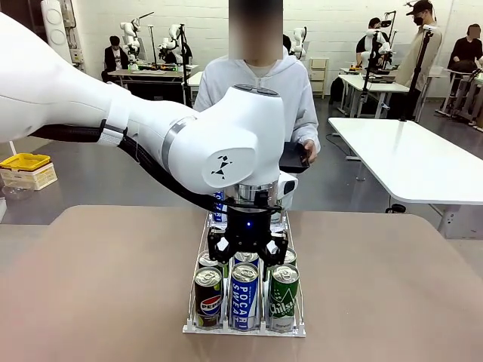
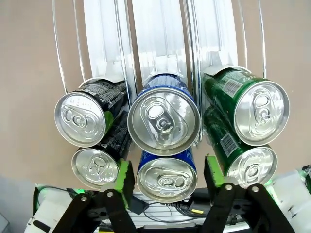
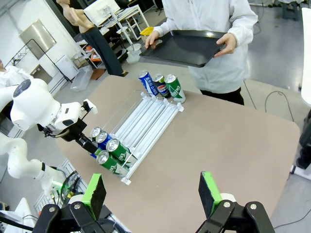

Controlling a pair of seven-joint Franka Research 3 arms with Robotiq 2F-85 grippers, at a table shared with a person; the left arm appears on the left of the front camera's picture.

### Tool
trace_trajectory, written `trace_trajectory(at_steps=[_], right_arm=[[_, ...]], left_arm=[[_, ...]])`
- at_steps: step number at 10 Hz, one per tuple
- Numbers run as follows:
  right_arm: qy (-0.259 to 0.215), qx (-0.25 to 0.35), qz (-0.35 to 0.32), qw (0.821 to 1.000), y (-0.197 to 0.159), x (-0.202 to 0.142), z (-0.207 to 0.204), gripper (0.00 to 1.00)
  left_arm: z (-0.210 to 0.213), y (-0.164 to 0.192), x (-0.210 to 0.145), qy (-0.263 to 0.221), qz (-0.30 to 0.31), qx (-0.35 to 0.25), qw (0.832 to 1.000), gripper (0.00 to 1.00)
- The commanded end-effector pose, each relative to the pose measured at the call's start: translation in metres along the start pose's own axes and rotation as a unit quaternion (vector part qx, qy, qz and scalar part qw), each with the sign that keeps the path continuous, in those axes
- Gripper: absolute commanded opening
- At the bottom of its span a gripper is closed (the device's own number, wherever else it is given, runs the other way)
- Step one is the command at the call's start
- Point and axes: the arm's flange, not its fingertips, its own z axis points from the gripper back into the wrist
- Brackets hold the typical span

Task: Retrieve and hand over the desired beverage to the person.
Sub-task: Pick up a can of the same type that the person held from the Automatic Can Dispenser.

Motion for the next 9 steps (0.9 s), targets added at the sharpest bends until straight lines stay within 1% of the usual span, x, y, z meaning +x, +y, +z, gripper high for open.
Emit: trace_trajectory(at_steps=[1, 3, 4, 5, 6, 8, 9], right_arm=[[-0.011, 0.012, 0.008, 1.000, -0.0013, 0.0041, 0.0004, 1.00], [-0.011, 0.012, 0.008, 1.000, -0.0013, 0.0041, 0.0004, 1.00], [-0.011, 0.012, 0.008, 1.000, -0.0013, 0.0041, 0.0004, 1.00], [-0.011, 0.012, 0.008, 1.000, -0.0013, 0.0041, 0.0004, 1.00], [-0.011, 0.012, 0.008, 1.000, -0.0013, 0.0041, 0.0004, 1.00], [-0.011, 0.012, 0.008, 1.000, -0.0013, 0.0041, 0.0004, 1.00], [-0.011, 0.012, 0.008, 1.000, -0.0013, 0.0041, 0.0004, 1.00]], left_arm=[[0.0008, -0.0023, -0.0006, -0.014, 0.005, 0.002, 1.000, 0.00], [-0.0004, -0.0020, -0.0010, -0.010, 0.003, 0.004, 1.000, 0.00], [-0.0011, -0.0015, -0.0009, -0.009, 0.003, 0.004, 1.000, 0.10], [-0.0014, -0.0014, -0.0005, -0.008, 0.003, 0.004, 1.000, 0.03], [-0.0015, -0.0012, -0.0005, -0.006, 0.003, 0.004, 1.000, 0.00], [-0.0016, 0.0005, -0.0004, -0.002, -0.003, 0.003, 1.000, 0.00], [0.0018, 0.0030, 0.0008, 0.004, -0.010, -0.003, 1.000, 0.02]])
